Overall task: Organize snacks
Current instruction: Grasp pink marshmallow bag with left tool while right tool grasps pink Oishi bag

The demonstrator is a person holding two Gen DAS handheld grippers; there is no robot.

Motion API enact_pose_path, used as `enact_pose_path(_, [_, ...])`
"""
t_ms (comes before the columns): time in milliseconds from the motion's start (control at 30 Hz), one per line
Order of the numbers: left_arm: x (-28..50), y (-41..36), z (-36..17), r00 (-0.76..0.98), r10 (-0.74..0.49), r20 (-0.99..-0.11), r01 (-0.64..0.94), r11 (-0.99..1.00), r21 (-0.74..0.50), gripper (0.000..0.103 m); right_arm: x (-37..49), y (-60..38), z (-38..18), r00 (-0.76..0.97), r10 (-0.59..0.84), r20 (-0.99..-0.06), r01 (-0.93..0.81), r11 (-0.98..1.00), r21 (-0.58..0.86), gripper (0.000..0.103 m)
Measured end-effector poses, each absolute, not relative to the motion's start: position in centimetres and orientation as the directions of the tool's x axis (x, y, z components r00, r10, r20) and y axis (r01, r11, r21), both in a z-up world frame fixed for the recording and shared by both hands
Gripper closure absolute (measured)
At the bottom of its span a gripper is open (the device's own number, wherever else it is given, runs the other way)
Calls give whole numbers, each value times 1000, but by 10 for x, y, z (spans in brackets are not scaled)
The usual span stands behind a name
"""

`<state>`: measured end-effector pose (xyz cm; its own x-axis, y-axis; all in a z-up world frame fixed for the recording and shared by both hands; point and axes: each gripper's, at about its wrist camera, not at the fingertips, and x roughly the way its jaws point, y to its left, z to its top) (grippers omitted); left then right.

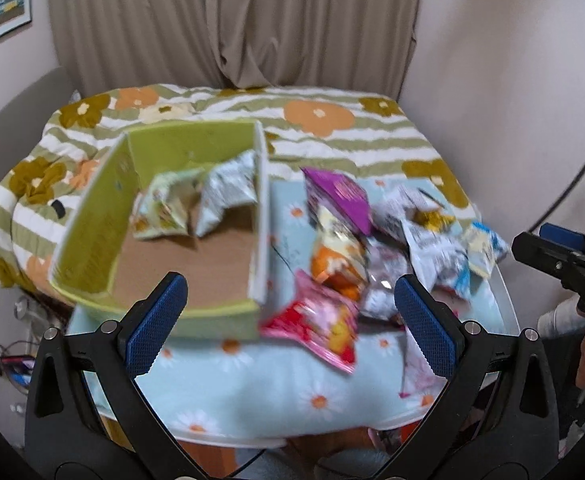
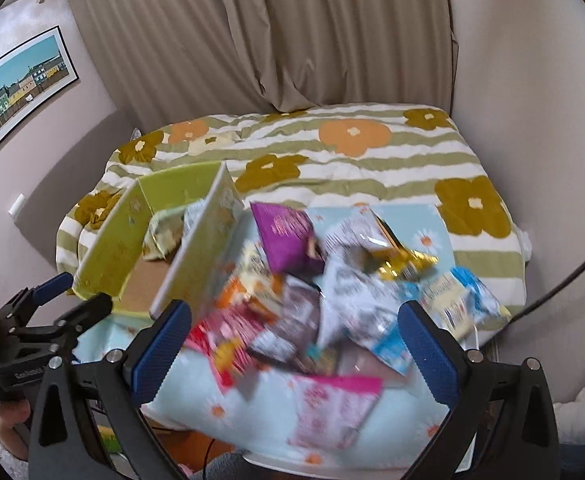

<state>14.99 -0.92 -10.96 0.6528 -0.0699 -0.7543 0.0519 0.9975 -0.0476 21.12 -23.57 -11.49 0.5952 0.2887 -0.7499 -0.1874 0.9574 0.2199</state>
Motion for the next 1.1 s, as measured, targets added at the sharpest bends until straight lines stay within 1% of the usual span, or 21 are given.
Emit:
enact_pose_path(133, [143, -39, -131, 626, -53, -778, 88, 996, 3, 1, 196, -255, -135, 569, 297, -767, -183, 955, 234, 0])
enact_pose_path(267, [147, -64, -156, 595, -1, -803, 140, 985, 103, 1, 184, -270, -160, 538, 327, -777, -166, 945, 283, 0])
enact_pose_path(433, [161, -86, -192, 559, 58, -827, 228, 949, 220, 1, 177, -274, -190, 510, 327, -795, -141, 944, 298, 0])
enact_pose_path(600, [177, -107, -225, 535, 143, -833, 311, 883, 352, 1, 174, -275, -226, 450, 337, -827, -99, 939, 329, 0])
enact_pose_path(667, [182, -113, -234, 524, 169, -835, 340, 858, 386, 1, 173, -275, -236, 433, 337, -836, -88, 939, 332, 0])
enact_pose_path(900, [205, -117, -255, 446, 185, -876, 400, 834, 380, 1, 170, -270, -255, 404, 321, -857, -73, 945, 319, 0])
enact_pose_path(1100, [229, -114, -273, 351, 225, -909, 378, 854, 357, 1, 170, -262, -266, 401, 303, -865, -91, 952, 291, 0])
